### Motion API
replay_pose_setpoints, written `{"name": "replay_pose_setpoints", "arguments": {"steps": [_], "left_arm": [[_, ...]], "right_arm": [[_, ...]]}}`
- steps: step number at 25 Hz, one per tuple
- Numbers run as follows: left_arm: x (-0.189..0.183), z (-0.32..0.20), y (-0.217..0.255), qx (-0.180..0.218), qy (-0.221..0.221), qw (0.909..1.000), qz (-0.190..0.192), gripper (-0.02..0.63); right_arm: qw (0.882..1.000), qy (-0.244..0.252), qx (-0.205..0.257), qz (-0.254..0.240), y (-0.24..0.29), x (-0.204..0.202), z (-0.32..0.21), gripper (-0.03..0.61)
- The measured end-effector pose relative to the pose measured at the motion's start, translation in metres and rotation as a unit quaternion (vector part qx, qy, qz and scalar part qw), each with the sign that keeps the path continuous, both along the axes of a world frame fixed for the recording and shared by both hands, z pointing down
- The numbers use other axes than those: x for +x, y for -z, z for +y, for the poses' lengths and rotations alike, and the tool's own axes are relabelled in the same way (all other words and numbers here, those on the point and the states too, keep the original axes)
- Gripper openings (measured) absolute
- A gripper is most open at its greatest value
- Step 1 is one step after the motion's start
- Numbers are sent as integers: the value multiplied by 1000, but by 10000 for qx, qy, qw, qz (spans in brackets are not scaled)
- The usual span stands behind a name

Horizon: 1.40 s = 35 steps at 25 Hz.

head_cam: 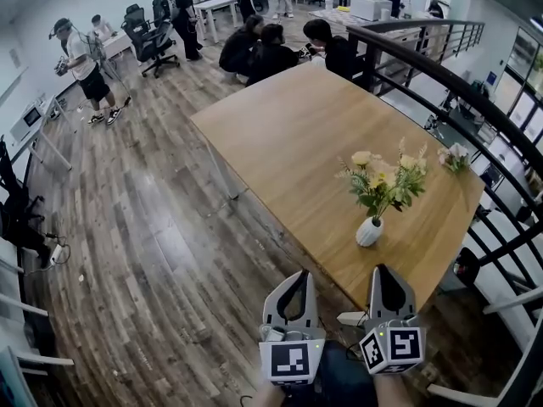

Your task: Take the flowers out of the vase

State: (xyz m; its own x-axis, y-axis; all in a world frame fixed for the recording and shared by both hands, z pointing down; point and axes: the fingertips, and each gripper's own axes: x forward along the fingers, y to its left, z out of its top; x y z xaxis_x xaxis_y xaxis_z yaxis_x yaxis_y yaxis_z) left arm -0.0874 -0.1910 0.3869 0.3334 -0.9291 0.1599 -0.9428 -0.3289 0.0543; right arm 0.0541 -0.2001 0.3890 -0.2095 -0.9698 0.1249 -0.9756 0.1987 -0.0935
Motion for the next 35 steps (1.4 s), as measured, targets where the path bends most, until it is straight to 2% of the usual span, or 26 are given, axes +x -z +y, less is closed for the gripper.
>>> {"name": "replay_pose_setpoints", "arguments": {"steps": [1, 13, 31, 35], "left_arm": [[0, -2, -1, -8, 5, 10000, 12, 14], [8, -28, -13, -169, 51, 9998, 31, 14], [42, -75, -34, -424, 13, 9990, -113, 14], [45, -83, -40, -473, 38, 9987, -169, 14]], "right_arm": [[10000, -13, -13, 13, 0, 0, -2, 34], [9999, -114, -63, -23, -4, 7, -37, 37], [9981, -456, -384, -152, -35, 54, -99, 48], [9979, -390, -472, -192, -42, 60, -110, 95]]}}
